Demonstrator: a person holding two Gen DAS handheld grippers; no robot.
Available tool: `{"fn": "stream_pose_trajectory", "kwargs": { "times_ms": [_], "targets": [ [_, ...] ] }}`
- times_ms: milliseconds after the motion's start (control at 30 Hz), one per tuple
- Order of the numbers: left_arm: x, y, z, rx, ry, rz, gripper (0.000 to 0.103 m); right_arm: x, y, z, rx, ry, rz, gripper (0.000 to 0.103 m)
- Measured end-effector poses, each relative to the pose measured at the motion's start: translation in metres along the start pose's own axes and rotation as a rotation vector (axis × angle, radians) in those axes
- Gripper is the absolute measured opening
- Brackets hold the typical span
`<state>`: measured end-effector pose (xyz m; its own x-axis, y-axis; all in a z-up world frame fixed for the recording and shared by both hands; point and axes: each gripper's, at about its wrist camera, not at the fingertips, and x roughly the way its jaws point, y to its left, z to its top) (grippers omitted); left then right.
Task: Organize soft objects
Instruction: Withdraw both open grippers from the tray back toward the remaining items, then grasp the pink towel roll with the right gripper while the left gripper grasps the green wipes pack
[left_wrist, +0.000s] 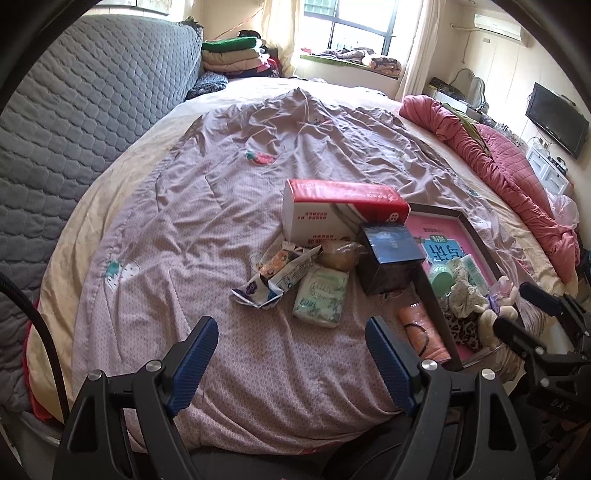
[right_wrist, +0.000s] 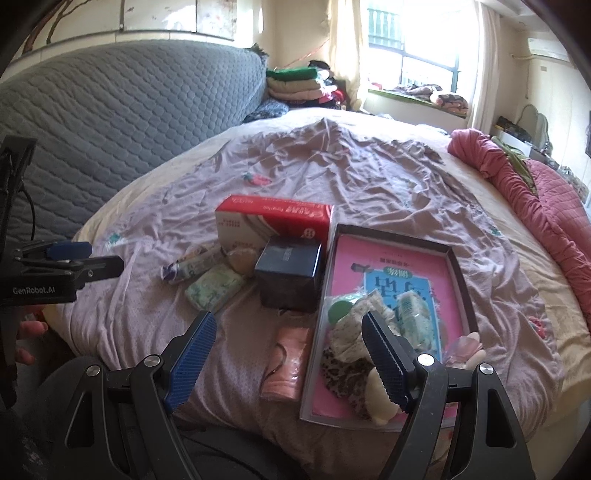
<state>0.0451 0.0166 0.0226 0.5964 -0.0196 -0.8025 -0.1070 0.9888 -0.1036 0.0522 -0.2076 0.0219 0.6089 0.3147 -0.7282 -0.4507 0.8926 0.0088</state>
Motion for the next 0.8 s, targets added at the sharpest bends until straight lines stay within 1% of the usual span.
{"fn": "stream_pose_trajectory", "kwargs": {
  "times_ms": [233, 400, 467, 600, 733, 800],
  "targets": [
    [0.019, -0.004, -0.011, 0.010, 0.036, -0.025, 0.081, 0.027, 0.016, -0.011, -0.043, 0.069, 0.001, 0.082],
    [0.030, -0.004, -0.016, 0.010, 0.058, -0.042, 0.081, 0.050, 0.032, -0.018, -0.113, 0.133, -0.017, 0.082],
    [0.034, -0.004, -0.019, 0.007, 0.067, -0.049, 0.081, 0.062, 0.037, -0.021, -0.138, 0.175, -0.038, 0.082],
    [0.042, -0.003, -0.023, 0.003, 0.082, -0.052, 0.081, 0.082, 0.045, -0.028, -0.184, 0.231, -0.058, 0.082],
    [0.049, -0.003, -0.024, 0.000, 0.101, -0.059, 0.081, 0.098, 0.054, -0.034, -0.267, 0.272, -0.124, 0.082],
    [0.052, -0.002, -0.025, 0.002, 0.105, -0.060, 0.081, 0.103, 0.056, -0.034, -0.287, 0.291, -0.142, 0.078]
  ]
}}
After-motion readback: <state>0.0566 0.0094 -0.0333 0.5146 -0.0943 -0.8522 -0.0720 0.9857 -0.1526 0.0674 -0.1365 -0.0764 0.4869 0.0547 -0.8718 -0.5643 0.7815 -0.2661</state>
